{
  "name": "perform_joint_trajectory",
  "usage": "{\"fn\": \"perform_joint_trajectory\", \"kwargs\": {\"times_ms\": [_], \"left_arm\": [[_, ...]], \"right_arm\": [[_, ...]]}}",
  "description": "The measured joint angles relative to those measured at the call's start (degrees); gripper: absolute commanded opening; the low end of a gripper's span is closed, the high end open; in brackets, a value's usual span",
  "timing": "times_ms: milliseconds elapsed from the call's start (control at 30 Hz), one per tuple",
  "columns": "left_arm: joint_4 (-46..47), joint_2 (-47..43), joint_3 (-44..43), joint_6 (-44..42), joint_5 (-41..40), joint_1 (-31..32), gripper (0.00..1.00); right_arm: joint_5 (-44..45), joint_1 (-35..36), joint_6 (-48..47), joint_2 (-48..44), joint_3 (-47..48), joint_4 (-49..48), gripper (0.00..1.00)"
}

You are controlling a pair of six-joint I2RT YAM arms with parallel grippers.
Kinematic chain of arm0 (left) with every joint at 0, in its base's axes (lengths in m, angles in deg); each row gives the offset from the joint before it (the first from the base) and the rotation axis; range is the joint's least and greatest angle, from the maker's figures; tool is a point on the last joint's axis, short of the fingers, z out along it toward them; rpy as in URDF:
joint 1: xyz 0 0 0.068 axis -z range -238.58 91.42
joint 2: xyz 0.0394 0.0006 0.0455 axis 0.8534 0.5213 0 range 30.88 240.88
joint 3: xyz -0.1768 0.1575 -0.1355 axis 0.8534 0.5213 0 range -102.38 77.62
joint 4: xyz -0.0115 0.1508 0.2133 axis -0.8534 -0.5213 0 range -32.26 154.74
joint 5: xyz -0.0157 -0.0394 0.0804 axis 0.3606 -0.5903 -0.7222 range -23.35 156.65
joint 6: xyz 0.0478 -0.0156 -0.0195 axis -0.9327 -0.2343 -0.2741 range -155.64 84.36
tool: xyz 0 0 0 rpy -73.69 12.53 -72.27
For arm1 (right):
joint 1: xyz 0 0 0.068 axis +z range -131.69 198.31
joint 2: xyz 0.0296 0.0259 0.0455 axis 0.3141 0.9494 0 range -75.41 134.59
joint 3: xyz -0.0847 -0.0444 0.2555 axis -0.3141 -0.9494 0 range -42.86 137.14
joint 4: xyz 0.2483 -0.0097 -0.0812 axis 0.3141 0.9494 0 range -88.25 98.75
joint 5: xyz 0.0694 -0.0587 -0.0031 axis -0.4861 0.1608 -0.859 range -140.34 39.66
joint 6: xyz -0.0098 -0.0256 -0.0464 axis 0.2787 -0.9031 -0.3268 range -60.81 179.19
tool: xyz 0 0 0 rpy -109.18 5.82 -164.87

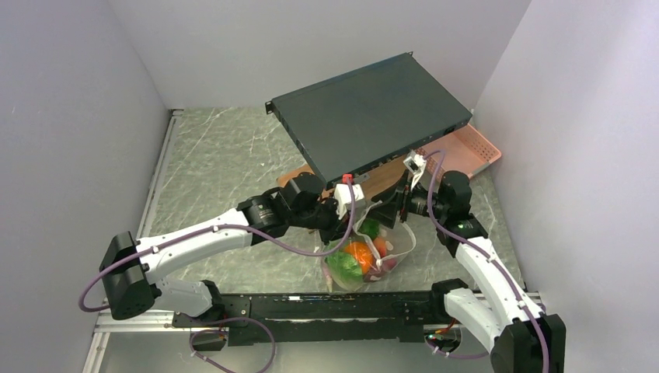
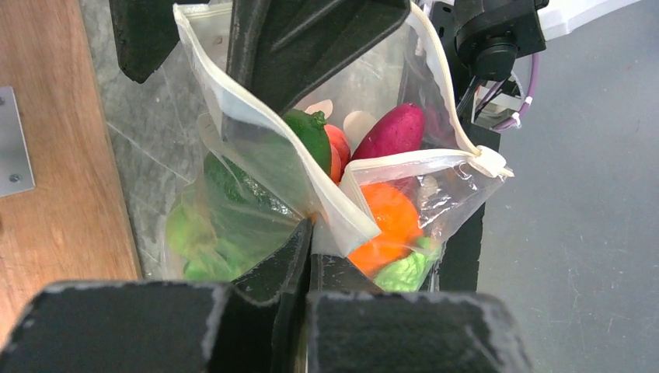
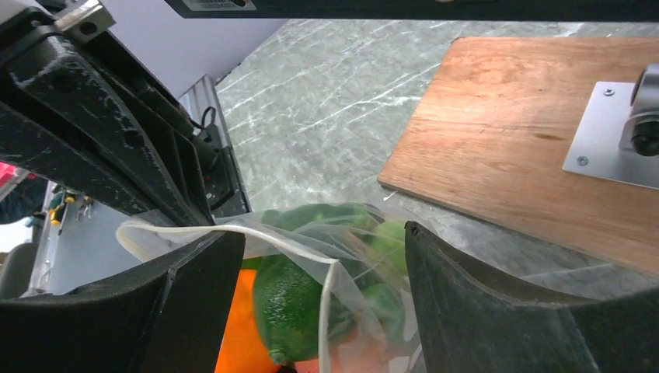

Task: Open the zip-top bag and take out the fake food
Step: Pick up the fake fruit from the zipper food storage bag.

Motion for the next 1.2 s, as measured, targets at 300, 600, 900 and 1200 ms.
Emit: {"fn": "perform_joint_trajectory", "kwargs": {"times_ms": [300,600,900,1200], "left_arm": [[2.93,1.11,0.02,5.35,-0.48,-0.20,0.62],[7.80,-1.81,2.56,13.31,-2.29,0.68,1.00],[1.22,-0.07,-3.45,24.02,-7.50,2.27,0.98],[-4.76,2.38,-8.04,29.66,-16.04,4.46,0.90]], "right_arm": [[1.29,1.42,3.91,-1.22,-3.78,-2.71,0.82],[2.99,2.23,4.33,-1.36,-4.20,-2.93,0.85],[2.14,2.95,5.88,-2.82,-4.70,-4.37,0.88],[2.01,3.17,4.35,-4.28,-4.70,-2.80,0.88]]}}
